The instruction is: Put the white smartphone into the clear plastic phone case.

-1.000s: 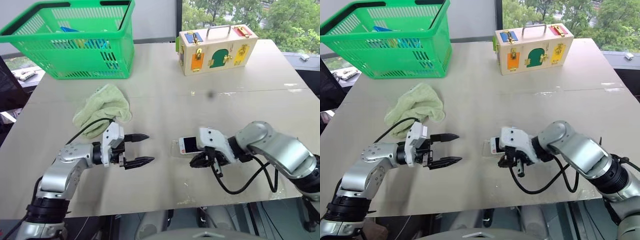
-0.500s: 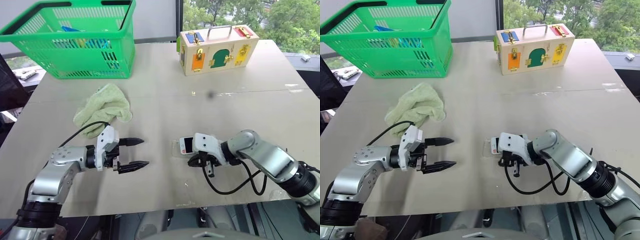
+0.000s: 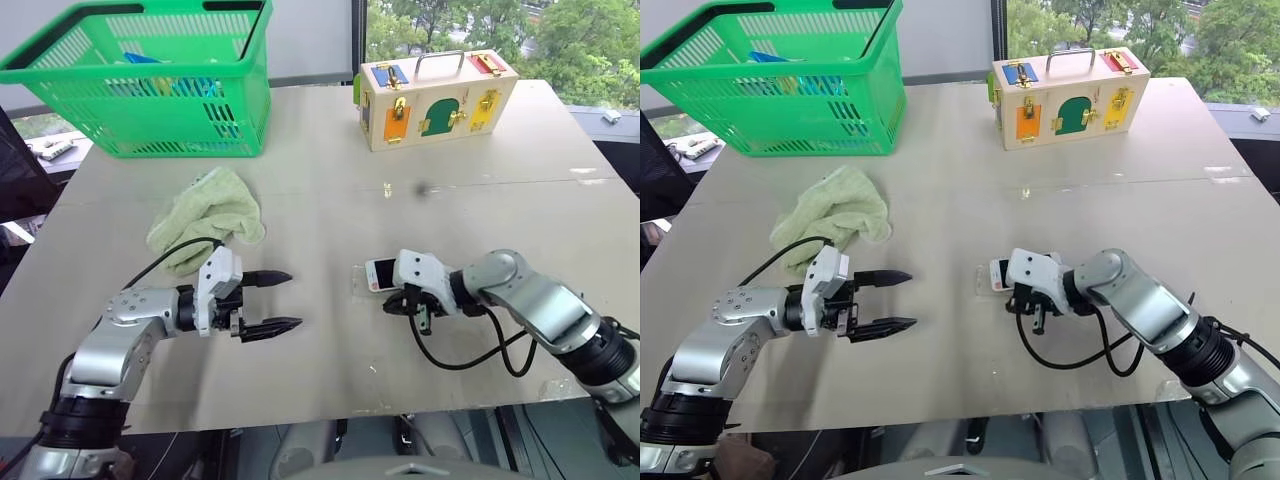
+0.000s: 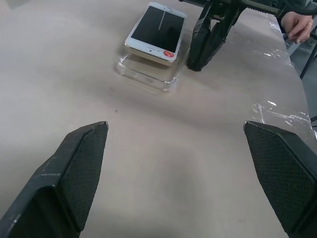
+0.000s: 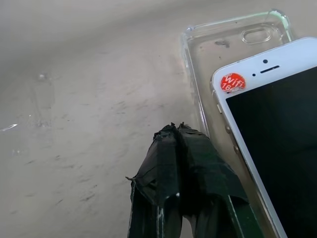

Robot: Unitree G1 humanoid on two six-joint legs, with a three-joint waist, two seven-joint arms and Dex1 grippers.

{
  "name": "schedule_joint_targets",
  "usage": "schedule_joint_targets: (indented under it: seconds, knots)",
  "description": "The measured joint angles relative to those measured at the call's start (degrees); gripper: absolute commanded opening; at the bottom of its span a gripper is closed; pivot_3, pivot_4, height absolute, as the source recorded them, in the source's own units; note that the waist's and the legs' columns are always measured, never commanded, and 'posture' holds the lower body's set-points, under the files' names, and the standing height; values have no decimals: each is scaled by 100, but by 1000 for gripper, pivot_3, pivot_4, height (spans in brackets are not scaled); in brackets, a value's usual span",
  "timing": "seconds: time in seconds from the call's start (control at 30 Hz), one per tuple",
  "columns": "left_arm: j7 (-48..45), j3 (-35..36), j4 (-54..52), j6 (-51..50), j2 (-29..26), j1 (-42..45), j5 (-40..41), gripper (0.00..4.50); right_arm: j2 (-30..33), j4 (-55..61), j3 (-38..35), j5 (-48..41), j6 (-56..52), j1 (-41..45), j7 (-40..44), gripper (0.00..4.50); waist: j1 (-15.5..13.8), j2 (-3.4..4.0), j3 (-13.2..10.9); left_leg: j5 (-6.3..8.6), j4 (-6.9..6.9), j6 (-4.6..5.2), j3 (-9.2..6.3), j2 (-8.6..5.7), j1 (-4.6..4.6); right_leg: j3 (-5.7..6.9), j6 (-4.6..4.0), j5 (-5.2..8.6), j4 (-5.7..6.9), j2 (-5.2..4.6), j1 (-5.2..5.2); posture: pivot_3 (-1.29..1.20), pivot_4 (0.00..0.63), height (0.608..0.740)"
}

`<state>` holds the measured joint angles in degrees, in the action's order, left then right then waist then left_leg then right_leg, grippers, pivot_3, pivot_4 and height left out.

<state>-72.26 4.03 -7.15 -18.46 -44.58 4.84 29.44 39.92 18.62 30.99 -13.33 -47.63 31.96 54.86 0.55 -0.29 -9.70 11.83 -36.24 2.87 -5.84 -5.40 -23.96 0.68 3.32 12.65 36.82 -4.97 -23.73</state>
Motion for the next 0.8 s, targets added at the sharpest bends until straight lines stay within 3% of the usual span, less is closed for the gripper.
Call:
schedule_joint_targets:
  seconds: [0.2, 0.37, 0.47, 0.63, 0.8]
  knots:
    - [74, -14, 0, -38, 54, 39, 0, 4500, 151, -276, -58, 21, 247, 84, 159, 101, -23, 0, 0, 1, -3, -2, 0, -1, 0, 1, 1, 0, 0, -1, 3, 0, 150, 740]
    - [185, -17, -3, -102, 172, 91, 1, 4500, -262, -95, -1456, -1218, -667, 130, 218, 101, -8, -2, -2, -6, 1, 10, 0, 1, 0, -2, -2, 0, 0, 2, 0, 0, 150, 740]
    - [242, -16, -8, -114, 192, 99, 0, 4500, -231, -109, -1635, -1299, -720, 431, 184, 101, 11, 1, -3, -5, 2, 8, 0, 0, 0, -2, -2, 0, 0, 1, -2, 0, 150, 740]
    - [354, -38, -19, -114, 330, 134, -1, 4500, 32, -1288, -1075, -231, 147, 1407, 108, 101, 11, 0, -3, 0, 0, 0, 3, -1, 1, 0, -1, 0, 0, 1, -1, 0, 150, 740]
    - [467, -45, -21, -95, 413, 158, -7, 4500, -264, -2962, -360, 715, 1427, 1962, 436, 101, 24, 0, -3, -10, 7, 9, 9, -1, 0, -6, -4, -1, 0, 2, -6, 0, 150, 740]
